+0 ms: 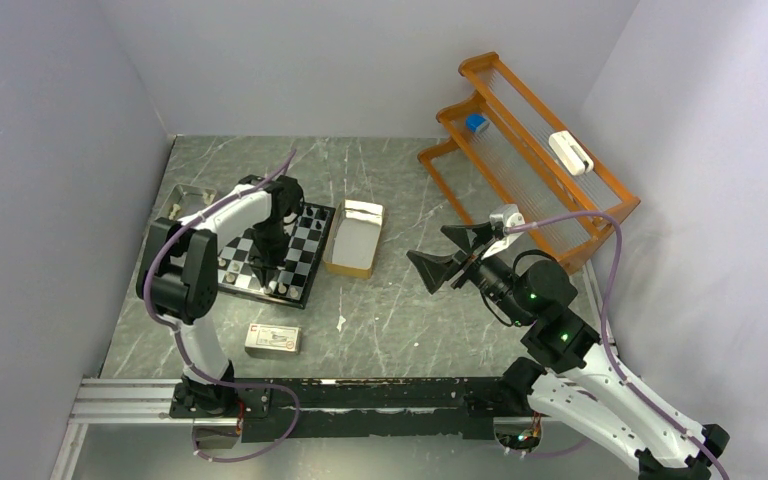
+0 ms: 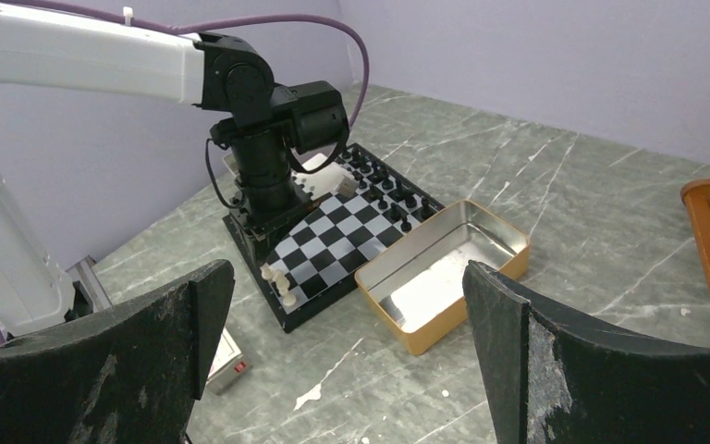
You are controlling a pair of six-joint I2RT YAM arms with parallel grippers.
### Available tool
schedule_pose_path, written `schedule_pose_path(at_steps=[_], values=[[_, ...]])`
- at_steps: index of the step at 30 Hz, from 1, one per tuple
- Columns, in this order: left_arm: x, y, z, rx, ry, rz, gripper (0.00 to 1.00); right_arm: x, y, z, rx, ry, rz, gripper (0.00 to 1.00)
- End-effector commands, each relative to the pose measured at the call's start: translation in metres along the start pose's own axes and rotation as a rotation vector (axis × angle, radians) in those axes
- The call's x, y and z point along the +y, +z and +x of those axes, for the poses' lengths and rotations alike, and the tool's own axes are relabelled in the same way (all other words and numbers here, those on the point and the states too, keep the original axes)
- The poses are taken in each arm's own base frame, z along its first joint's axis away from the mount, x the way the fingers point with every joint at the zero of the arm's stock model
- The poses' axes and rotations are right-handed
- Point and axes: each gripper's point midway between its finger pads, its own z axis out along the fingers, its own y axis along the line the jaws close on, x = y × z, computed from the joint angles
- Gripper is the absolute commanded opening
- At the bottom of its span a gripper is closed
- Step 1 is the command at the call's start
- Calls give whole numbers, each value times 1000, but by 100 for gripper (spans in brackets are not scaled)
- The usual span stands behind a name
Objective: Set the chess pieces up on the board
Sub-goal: Place the chess piece on the chessboard.
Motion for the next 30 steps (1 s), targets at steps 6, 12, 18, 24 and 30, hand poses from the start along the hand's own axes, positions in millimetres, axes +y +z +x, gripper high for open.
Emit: schedule_pose_path(at_steps=[6, 12, 18, 24, 30], values=[[1, 0, -10, -12, 12, -38, 10, -3, -2, 1, -8, -16, 13, 100], [1, 1, -11, -8, 13, -42, 9, -4, -2, 1, -9, -19, 14, 100], [2, -1, -13, -14, 12, -49, 7, -3, 0, 3, -5, -20, 10, 100], [0, 0, -13, -13, 15, -40, 7, -4, 0, 4, -4, -23, 11, 100], [-4, 0, -12, -16, 18, -20, 7, -4, 1, 6, 2, -23, 10, 100]])
